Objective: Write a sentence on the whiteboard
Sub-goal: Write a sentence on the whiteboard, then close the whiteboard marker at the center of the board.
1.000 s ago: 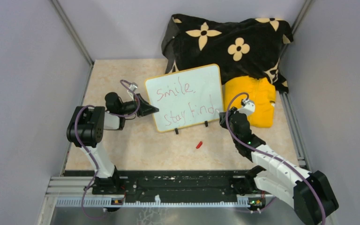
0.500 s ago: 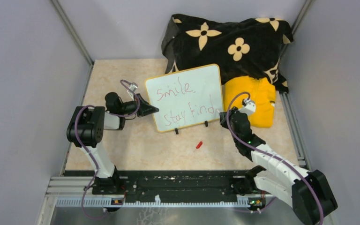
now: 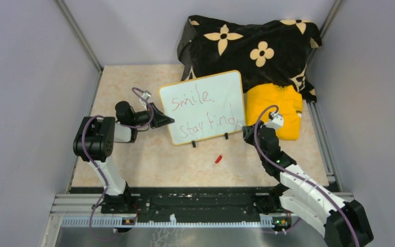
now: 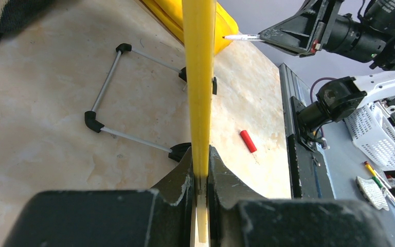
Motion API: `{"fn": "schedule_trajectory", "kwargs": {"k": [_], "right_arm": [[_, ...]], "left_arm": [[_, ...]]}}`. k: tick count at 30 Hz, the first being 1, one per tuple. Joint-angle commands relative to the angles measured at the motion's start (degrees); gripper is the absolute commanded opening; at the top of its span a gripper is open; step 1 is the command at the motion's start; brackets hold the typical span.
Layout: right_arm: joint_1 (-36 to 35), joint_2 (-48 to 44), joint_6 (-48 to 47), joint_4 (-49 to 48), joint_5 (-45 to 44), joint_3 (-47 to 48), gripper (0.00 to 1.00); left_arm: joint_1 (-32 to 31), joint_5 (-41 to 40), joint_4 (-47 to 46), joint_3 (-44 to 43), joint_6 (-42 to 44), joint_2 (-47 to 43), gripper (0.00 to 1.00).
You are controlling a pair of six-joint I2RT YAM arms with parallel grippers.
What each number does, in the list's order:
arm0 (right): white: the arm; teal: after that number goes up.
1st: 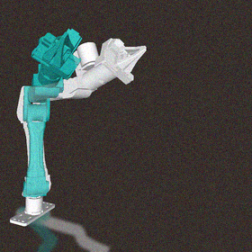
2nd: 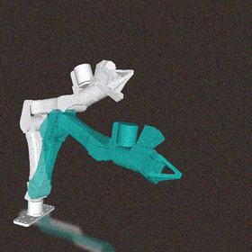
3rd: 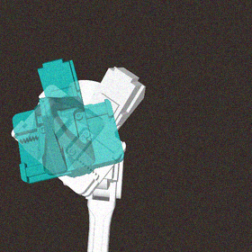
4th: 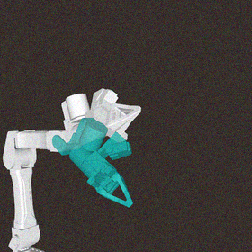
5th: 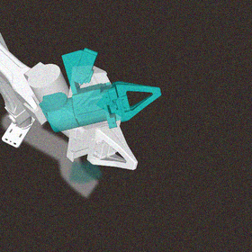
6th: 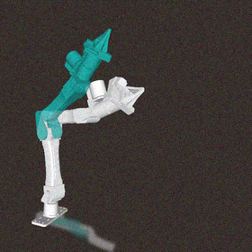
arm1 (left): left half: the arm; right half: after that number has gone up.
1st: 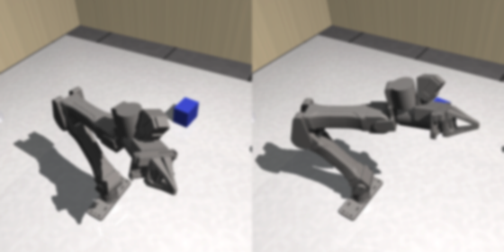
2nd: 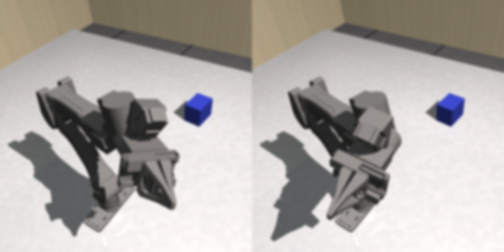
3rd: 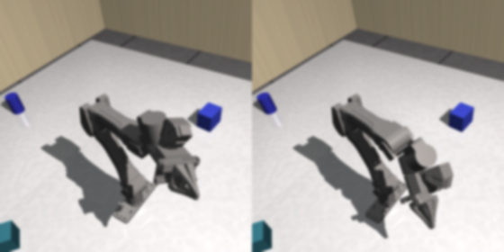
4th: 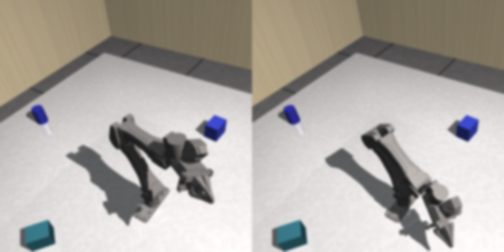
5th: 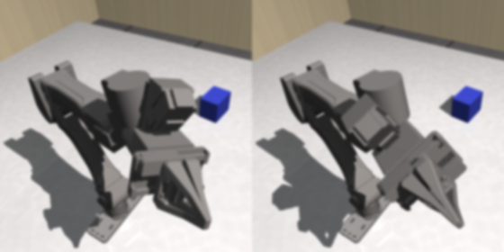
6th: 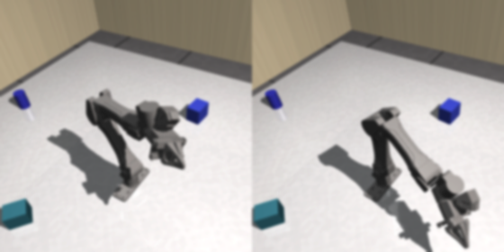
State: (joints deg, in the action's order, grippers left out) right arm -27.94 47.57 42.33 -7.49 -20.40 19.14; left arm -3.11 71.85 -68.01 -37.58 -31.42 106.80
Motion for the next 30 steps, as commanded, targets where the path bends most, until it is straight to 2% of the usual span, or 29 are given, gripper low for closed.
{"fn": "schedule_trajectory", "kwargs": {"k": [1,3,9,11,12,13,19,22,27,30], "right_arm": [[0.3,-5.6,0.2,1.6,1.9,4.3,0.00],[0.2,-7.3,-1.1,2.9,3.1,5.6,0.00],[0.3,-8.8,-4.1,6.1,9.3,9.4,0.00],[0.2,-9.1,-4.3,6.7,10.3,9.7,0.00],[0.2,-9.3,-4.4,6.9,10.6,9.7,0.00],[0.2,-9.5,-4.5,7.1,10.8,9.8,0.00],[0.2,-10.9,-5.9,8.6,11.8,10.6,0.00],[0.3,-10.9,-6.2,9.1,13.3,11.7,0.00],[0.2,-10.9,-6.5,7.9,17.5,12.2,0.00],[0.2,-11.4,-6.8,7.9,19.4,12.2,0.00]], "left_arm": [[-0.6,-2.6,5.6,0.8,3.5,2.1,0.00],[-0.6,-2.7,5.1,1.0,3.3,2.0,0.06],[-0.6,-3.8,4.9,1.5,3.3,1.1,0.48],[-0.6,-4.1,5.0,1.8,3.5,0.8,0.71],[-0.6,-4.3,5.2,1.9,3.7,0.6,0.88],[-0.6,-4.5,5.7,2.0,4.0,0.3,0.97],[-0.5,-6.3,10.7,2.3,7.1,-2.5,0.99],[0.1,-7.7,16.6,2.4,9.3,-5.8,0.99],[1.2,-17.0,33.7,3.1,17.6,-16.4,0.99],[2.5,-21.4,42.2,3.2,18.7,-21.7,0.99]]}}
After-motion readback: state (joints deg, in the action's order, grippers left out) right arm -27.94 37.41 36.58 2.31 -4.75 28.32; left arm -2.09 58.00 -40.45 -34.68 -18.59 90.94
